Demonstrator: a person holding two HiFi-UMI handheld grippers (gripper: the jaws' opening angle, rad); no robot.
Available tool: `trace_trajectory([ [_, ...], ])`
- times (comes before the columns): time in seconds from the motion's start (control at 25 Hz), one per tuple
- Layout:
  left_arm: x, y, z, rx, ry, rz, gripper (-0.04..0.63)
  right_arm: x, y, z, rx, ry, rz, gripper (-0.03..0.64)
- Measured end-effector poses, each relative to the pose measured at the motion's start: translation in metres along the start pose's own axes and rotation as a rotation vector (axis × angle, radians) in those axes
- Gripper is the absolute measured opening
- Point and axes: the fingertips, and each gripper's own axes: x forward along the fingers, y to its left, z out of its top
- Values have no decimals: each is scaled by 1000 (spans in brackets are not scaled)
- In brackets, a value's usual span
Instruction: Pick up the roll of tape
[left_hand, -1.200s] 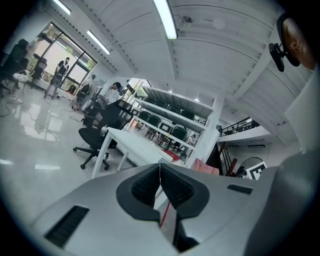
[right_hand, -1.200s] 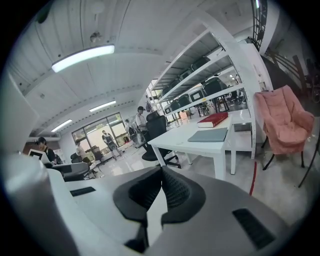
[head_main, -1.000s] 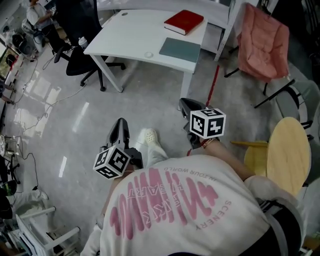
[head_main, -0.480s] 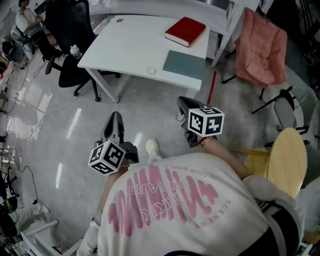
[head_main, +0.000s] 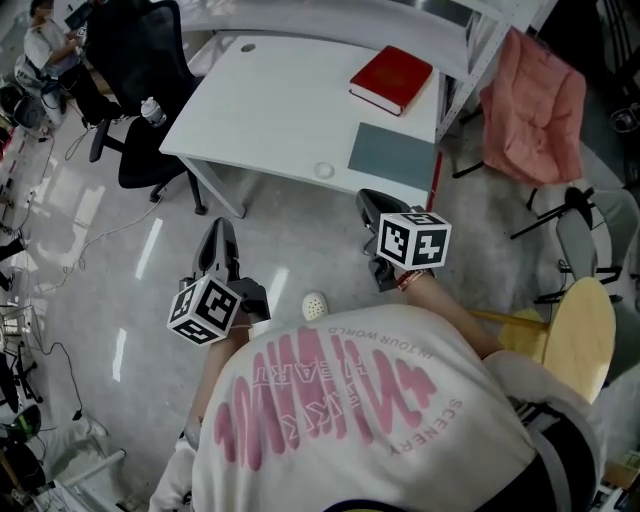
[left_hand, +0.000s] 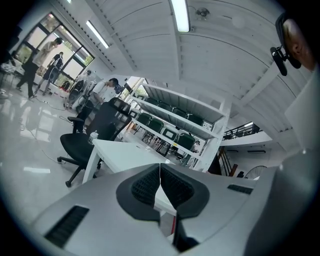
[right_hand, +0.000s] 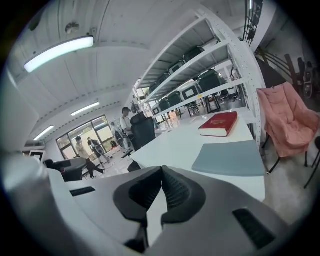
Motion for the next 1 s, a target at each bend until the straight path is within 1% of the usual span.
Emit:
trace_trajectory([
  [0.2, 40, 26, 19, 1, 4, -8, 25, 44, -4, 14, -2, -2, -15, 15],
  [0.4, 77, 49, 31, 4, 11, -15, 25, 86, -17, 22, 22, 8, -46, 15],
  [0.6, 104, 65, 41, 4, 17, -31, 25, 115, -23, 24, 41, 26, -71, 15],
  [0.72, 115, 68, 39, 2, 24, -42, 25, 124, -29, 25, 47, 26, -82, 15],
  [0.88, 127, 75, 28, -25, 40, -38, 25, 135, -36, 23, 37, 45, -89, 15],
  [1.0, 137, 80, 22, -42, 60, -44, 25, 151, -35, 24, 15, 59, -69, 17],
])
